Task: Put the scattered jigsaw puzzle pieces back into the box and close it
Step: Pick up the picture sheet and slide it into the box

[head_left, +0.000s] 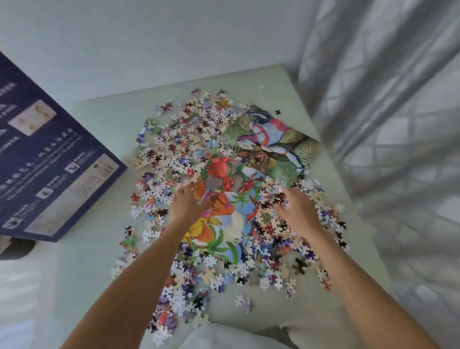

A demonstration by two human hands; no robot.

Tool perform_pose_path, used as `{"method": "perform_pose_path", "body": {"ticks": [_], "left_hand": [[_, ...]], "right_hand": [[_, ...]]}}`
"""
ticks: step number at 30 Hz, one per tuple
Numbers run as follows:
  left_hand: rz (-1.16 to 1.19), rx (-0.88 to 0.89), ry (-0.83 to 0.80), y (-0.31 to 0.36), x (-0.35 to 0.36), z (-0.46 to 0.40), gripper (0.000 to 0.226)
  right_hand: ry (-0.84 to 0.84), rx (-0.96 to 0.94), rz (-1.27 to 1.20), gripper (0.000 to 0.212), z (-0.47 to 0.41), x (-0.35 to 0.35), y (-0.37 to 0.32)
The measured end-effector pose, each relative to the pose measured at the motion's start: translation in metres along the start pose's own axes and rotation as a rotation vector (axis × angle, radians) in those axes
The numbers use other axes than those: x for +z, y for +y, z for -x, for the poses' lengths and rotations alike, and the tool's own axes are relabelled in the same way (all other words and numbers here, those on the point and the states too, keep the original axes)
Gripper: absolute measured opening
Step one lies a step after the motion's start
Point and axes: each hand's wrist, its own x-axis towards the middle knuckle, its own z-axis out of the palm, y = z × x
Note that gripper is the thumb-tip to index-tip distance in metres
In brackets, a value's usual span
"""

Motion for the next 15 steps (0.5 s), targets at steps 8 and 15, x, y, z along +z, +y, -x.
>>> {"method": "perform_pose_path", "body": {"ticks": [8, 15], "left_hand": [[-0.048, -0.109, 0.045, -0.013, 0.016, -0.016, 0.081], [0.125, -0.132, 0.081, -0.01, 0.013, -0.023, 0.076]], "right_hand": [[-0.172, -0.165, 0.139, 0.058, -0.095, 0.01, 0.019], [-0.393, -0.193, 0.425, 0.073, -0.151, 0.015, 0.035]]}}
